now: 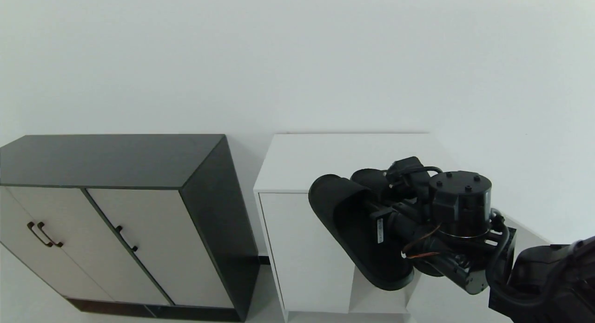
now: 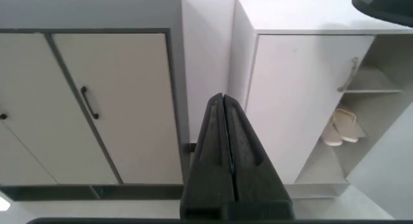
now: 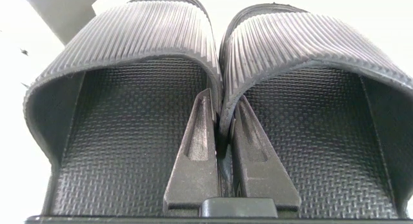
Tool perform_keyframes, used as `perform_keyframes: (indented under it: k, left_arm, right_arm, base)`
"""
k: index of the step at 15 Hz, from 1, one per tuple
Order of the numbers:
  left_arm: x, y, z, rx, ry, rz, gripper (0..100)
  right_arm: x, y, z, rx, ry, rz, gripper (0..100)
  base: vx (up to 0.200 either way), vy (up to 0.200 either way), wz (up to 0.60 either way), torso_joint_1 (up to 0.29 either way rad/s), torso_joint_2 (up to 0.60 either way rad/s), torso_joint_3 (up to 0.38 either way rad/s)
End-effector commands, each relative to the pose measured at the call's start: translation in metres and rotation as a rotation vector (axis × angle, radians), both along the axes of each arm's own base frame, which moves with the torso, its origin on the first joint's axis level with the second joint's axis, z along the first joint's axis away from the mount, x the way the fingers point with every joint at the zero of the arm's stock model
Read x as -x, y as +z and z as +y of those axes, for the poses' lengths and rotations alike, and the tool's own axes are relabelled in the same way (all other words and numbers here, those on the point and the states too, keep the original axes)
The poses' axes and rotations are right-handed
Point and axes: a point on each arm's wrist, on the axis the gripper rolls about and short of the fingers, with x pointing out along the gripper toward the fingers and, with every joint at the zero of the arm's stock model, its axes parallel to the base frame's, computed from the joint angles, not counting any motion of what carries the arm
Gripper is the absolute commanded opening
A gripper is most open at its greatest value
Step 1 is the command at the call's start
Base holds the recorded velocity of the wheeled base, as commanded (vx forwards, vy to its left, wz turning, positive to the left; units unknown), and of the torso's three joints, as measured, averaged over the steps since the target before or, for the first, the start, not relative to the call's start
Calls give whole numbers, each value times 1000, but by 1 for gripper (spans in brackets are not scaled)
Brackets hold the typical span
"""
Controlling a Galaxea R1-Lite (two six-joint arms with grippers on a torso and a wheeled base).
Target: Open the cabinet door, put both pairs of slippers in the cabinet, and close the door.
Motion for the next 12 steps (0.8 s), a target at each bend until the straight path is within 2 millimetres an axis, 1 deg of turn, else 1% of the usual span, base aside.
perform_keyframes:
  k: [1, 4, 7, 8, 9, 12]
  left_arm:
    - [0, 0, 0, 1, 1, 0, 0]
    - [0, 0, 0, 1, -1, 0, 0]
    - [0, 0, 0, 1, -1, 0, 0]
    - [0, 0, 0, 1, -1, 0, 0]
    - [0, 0, 0, 2, 1, 0, 0]
    - [0, 0, 0, 2, 1, -2, 0]
  right_arm:
    - [0, -3, 0, 7, 0, 4, 0]
    - [3, -9, -2, 22, 2, 19, 0]
    - [4, -10, -1, 24, 10, 22, 0]
    - [10, -13, 3, 31, 31, 31, 0]
    - [12, -12, 3, 30, 35, 31, 0]
    - [26, -13, -6, 42, 57, 44, 0]
  base:
    - [0, -200, 0, 2, 2, -2]
    - [0, -200, 0, 4, 4, 2]
    - [0, -200, 0, 2, 4, 1]
    - [0, -200, 0, 2, 2, 7]
    - [0, 0, 0, 0, 0, 0]
    - [0, 0, 0, 0, 0, 0]
